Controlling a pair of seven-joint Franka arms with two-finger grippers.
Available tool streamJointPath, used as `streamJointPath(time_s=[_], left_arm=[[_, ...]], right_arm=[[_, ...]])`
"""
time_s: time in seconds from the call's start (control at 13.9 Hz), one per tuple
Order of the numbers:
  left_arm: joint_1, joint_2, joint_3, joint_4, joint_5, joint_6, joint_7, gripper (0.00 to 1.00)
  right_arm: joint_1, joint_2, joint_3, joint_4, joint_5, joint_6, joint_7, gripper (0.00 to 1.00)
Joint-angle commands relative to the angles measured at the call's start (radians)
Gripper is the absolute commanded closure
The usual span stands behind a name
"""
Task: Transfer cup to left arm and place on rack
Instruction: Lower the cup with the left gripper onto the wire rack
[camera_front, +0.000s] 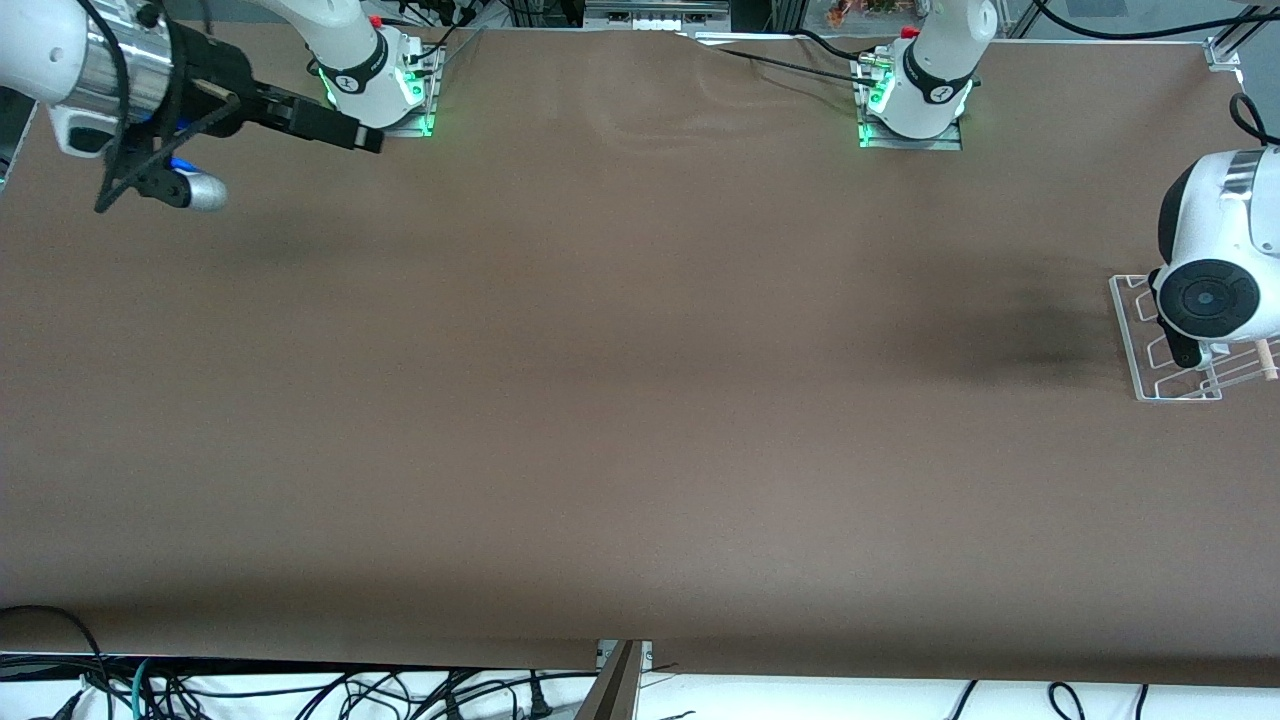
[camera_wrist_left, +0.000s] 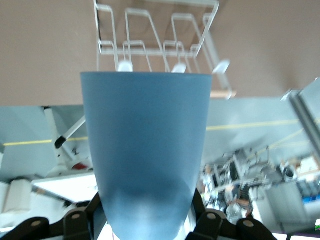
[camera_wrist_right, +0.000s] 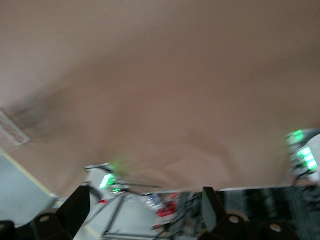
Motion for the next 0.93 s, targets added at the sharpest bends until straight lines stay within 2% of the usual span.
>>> streamJointPath(time_s=[0.0,0.29,0.5,0.65,0.86], left_arm=[[0.036,-0.057,0.015,-0.103,0.124,0.073,0.023,1.0],[0.04,-0.098,0.061,-0.21,0.235,0.113,0.02,1.0],[0.047,-0.144,0.061,-0.316,0.294,0.13,0.007,1.0],[0.037,-0.202,0.061,-0.426,0.339,0.13,-0.052,1.0],[0.031,-0.255,0.059,-0.542,0.425,0.131,-0.134,1.0]], right_arm=[[-0.096,-0.034,0.053,-0.036,-0.155,-0.01,-0.271,0.01],[-0.153,-0.042,0.055,-0.127,-0.341,0.125,-0.611,0.01],[-0.154,-0.042,0.093,-0.156,-0.45,0.217,-0.646,0.01],[-0.153,-0.042,0.093,-0.226,-0.458,0.327,-0.665,0.01],[-0.145,-0.043,0.096,-0.227,-0.476,0.346,-0.668,0.01]])
